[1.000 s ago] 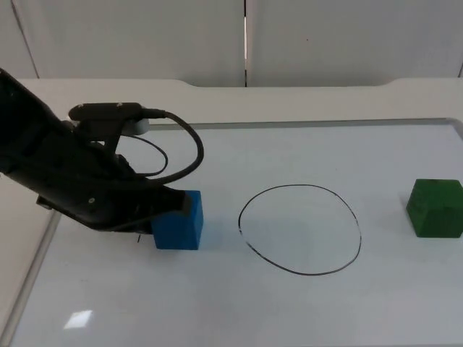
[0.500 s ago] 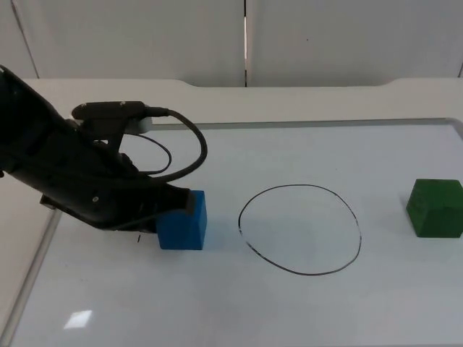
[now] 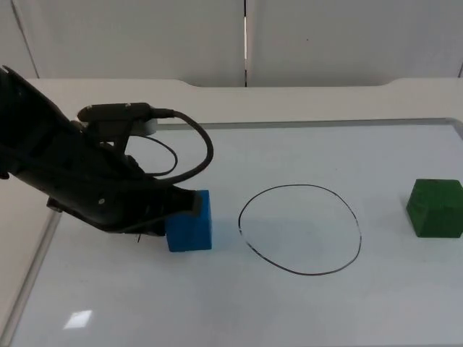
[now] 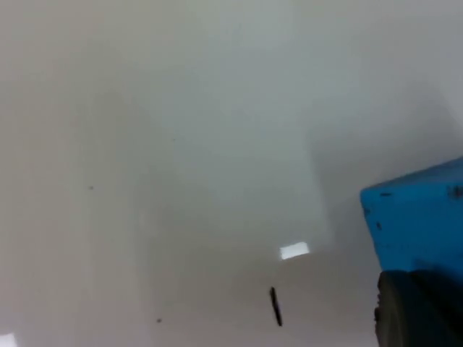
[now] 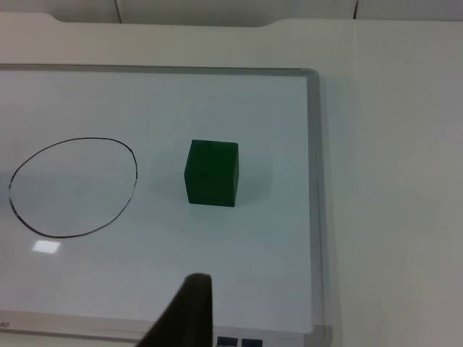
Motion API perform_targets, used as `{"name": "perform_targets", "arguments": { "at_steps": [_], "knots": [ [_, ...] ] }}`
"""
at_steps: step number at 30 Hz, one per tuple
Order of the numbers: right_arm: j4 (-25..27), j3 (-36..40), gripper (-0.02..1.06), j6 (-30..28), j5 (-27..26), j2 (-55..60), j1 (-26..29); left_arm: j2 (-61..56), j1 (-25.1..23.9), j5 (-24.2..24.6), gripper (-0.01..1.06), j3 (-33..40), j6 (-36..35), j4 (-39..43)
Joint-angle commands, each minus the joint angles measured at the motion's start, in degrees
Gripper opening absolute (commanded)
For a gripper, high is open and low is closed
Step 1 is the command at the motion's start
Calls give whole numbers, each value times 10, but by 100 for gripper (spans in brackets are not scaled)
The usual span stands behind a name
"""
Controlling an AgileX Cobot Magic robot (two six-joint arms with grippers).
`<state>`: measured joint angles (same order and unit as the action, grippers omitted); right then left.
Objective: Push the two cubes into the marked area.
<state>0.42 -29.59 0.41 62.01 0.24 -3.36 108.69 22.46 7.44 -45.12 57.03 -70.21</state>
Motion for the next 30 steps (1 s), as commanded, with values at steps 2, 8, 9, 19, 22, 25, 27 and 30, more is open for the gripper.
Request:
{"name": "perform_targets", "arguments": {
  "at_steps": [2, 8, 9, 19, 22, 25, 27, 30],
  "knots": [
    [-1, 1, 105, 1, -3, -2, 2, -1, 17, -5, 0, -3, -3, -13],
    [-1, 1, 105, 1, -3, -2, 2, 0, 19, -8, 0, -10, -3, -13],
    [-1, 1, 105, 1, -3, -2, 2, 1, 19, -6, 0, -13, -3, -23],
    [1, 1, 105, 1, -3, -2, 2, 36, 30, 11, 0, -32, -3, -24],
    [1, 1, 105, 1, -3, -2, 2, 41, 30, 10, 0, -32, -3, -24],
    [1, 1, 105, 1, -3, -2, 2, 41, 30, 12, 0, -32, -3, -24],
    [1, 1, 105, 1, -3, -2, 2, 41, 30, 12, 0, -32, -3, -24],
    [1, 1, 105, 1, -3, -2, 2, 41, 30, 12, 0, -33, -3, -24]
  ]
}}
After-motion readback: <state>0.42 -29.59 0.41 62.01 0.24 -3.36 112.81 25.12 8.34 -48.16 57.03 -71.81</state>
